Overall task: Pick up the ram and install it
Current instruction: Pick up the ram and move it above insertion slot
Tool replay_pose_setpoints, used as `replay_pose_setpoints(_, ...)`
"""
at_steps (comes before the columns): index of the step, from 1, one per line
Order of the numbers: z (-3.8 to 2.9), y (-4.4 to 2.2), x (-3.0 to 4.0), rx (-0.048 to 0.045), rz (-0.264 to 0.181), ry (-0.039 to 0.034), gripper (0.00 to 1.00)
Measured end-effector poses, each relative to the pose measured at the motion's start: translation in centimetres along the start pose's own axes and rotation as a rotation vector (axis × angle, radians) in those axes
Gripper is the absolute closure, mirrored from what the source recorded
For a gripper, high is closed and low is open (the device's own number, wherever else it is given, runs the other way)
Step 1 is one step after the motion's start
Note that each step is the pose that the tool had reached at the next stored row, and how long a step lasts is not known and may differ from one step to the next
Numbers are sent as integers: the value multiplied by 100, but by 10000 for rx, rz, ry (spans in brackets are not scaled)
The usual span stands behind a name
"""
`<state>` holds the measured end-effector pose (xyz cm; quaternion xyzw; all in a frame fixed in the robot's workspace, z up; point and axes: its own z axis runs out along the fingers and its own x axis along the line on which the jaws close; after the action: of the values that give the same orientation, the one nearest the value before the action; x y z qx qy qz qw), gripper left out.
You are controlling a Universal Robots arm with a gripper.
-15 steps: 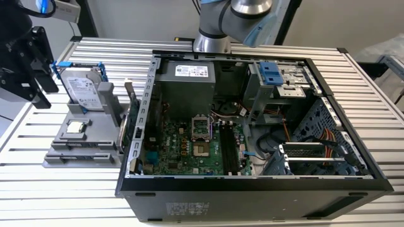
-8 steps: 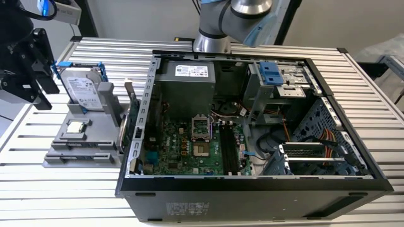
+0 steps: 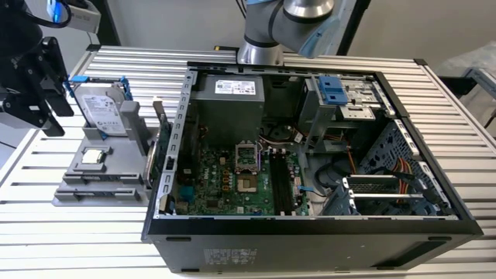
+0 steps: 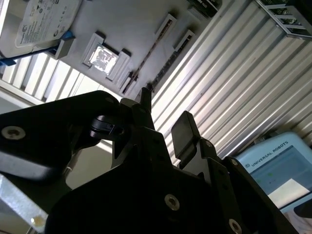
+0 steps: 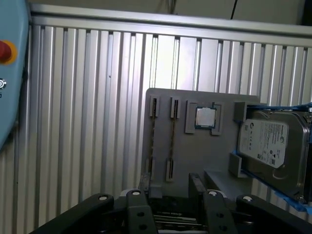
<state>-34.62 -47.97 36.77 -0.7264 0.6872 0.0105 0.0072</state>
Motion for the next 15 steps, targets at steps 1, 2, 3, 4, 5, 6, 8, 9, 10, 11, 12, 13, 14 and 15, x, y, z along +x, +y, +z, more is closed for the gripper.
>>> replay_pose_setpoints(1,4,0,0,0,0,0,0)
replay_pose_setpoints(2,6,0,0,0,0,0,0)
replay_pose_setpoints(3,6,0,0,0,0,1,0)
replay_pose_setpoints(4,10,0,0,0,0,0,0)
replay_pose_setpoints(5,15,0,1,0,0,0,0)
replay_pose_setpoints(6,15,0,0,0,0,0,0)
replay_pose_setpoints(8,20,0,0,1,0,-1,0)
replay_pose_setpoints(9,24,0,0,1,0,-1,0)
replay_pose_setpoints(10,28,0,1,1,0,0,0)
replay_pose_setpoints(11,32,0,1,1,0,0,0)
replay_pose_setpoints(12,37,0,1,0,0,0,0)
replay_pose_setpoints(13,41,0,1,0,0,0,0)
replay_pose_setpoints(14,45,0,1,0,0,1,0)
replay_pose_setpoints(15,49,0,1,0,0,2,0)
